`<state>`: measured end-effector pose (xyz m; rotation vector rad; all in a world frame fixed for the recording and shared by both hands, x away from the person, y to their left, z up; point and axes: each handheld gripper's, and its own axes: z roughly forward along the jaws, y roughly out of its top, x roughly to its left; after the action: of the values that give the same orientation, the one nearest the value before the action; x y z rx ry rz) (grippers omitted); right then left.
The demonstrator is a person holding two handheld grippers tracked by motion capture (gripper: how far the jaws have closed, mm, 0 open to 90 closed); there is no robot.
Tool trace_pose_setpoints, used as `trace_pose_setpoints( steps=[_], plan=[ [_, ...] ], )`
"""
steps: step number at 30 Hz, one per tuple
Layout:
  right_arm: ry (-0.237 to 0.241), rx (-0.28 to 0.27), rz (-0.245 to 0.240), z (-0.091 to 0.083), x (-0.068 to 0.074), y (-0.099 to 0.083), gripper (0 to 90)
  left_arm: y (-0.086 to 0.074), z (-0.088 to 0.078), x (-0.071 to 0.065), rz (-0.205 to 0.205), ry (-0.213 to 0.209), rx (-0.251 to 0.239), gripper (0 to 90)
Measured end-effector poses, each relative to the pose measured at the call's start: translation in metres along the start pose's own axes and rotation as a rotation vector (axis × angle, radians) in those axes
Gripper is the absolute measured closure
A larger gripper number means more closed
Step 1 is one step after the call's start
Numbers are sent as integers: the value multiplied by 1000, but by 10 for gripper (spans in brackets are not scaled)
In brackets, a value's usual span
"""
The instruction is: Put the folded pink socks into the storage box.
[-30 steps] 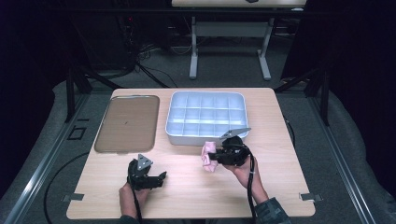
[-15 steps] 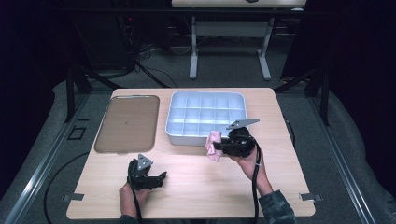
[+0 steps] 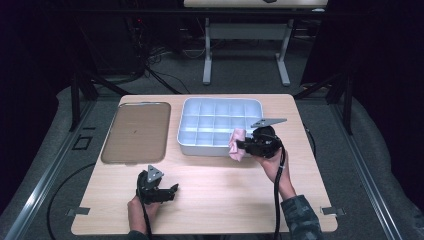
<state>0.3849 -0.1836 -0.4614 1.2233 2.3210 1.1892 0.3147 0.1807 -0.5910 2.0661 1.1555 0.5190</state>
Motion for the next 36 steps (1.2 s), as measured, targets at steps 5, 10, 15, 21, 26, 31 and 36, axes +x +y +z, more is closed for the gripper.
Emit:
trace_pose_setpoints(
  steps=[5, 10, 15, 21, 26, 31, 36],
  plan=[
    [-23, -23, 13, -5, -9, 6, 740, 0, 0, 0, 0, 0, 0, 155],
    [-38, -38, 16, -7, -14, 10, 740, 0, 0, 0, -1, 0, -2, 155],
    [-85, -54, -6, -8, -20, 12, 740, 0, 0, 0, 0, -1, -1, 155],
    [-142, -54, -20, -5, -30, 14, 740, 0, 0, 0, -1, -1, -2, 155],
    [-184, -48, -23, -3, -37, 15, 739, 0, 0, 0, 0, -1, -2, 155],
    [-220, -35, -38, 2, -46, 14, 739, 0, 0, 0, 0, -1, -2, 155],
    [-253, -1, -42, 10, -52, 12, 738, 0, 0, 0, 0, -1, -2, 155]
  ],
)
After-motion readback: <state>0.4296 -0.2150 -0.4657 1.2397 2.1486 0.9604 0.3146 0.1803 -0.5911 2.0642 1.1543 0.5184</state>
